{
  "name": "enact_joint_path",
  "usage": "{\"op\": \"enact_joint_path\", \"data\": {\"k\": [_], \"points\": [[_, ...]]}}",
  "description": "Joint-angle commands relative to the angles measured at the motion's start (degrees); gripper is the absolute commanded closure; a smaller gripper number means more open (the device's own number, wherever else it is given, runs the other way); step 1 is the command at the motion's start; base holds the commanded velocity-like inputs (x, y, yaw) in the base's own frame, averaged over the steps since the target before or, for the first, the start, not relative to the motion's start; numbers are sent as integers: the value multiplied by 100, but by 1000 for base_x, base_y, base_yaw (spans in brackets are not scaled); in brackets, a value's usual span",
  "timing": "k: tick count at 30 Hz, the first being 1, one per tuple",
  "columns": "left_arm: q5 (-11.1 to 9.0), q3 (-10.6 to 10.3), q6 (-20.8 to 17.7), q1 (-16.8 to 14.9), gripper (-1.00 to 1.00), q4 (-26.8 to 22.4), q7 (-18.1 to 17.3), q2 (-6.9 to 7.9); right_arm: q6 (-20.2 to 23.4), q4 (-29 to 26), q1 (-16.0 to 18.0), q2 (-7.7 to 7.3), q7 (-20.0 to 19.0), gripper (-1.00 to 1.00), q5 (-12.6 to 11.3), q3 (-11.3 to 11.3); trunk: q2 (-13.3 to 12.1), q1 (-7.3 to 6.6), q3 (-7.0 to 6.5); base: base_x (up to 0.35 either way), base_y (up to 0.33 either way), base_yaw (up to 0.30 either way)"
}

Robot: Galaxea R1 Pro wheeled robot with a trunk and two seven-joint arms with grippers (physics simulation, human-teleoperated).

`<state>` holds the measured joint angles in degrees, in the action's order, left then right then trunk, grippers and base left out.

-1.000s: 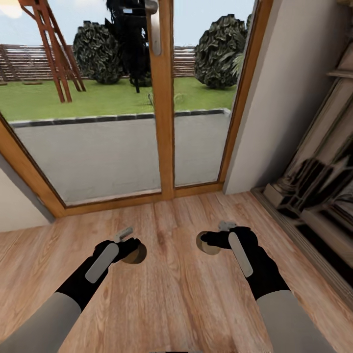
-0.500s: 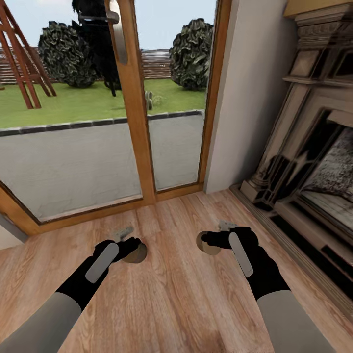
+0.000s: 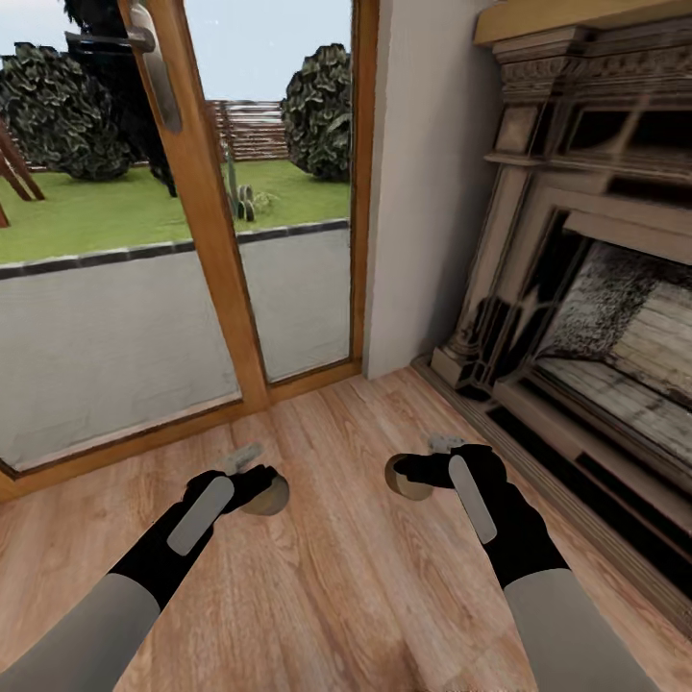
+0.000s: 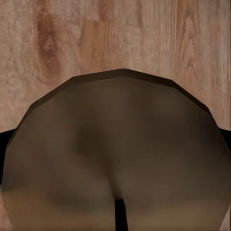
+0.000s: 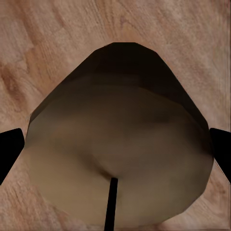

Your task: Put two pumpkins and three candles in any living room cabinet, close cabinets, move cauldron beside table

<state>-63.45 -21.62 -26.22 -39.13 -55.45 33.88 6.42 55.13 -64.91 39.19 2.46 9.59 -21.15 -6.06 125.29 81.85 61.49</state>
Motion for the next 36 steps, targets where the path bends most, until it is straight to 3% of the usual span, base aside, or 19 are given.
{"op": "enact_joint_path", "data": {"k": [1,12,19,24,25,26,28,30,36], "points": [[0,0,3,0,100,-1,-3,0,-2,1,1,3,-1,100,-12,0,0,0,-5,0,0,-279],[4,-7,12,2,100,-5,-7,-3,-2,8,1,6,-1,100,-21,0,0,0,-57,0,0,-279],[6,20,-1,2,100,68,8,-45,-23,82,1,5,4,100,-21,0,-281,-154,-217,0,0,-278],[9,28,-20,-6,100,844,-3,-27,-354,642,-3,36,33,100,27,-15,-481,-264,-330,0,0,-276],[25,23,-15,-23,100,1325,-20,-33,-467,1090,-28,26,41,100,36,-23,-521,-286,-353,0,0,-275],[28,21,-12,-30,100,1486,-27,-39,-552,1365,-37,15,42,100,46,-26,-561,-308,-376,0,0,-275],[42,-19,1,-18,100,1835,-31,-64,-1122,2365,-49,-48,26,100,113,-39,-642,-352,-422,0,0,-275],[51,-94,13,-11,100,2062,-32,-119,-1540,2881,-51,-80,12,100,264,-42,-722,-395,-467,0,0,-275],[53,-759,99,-3,100,2961,-92,-349,-3010,4520,-52,-71,-40,100,1232,-38,-962,-527,-603,0,0,-275]]}}
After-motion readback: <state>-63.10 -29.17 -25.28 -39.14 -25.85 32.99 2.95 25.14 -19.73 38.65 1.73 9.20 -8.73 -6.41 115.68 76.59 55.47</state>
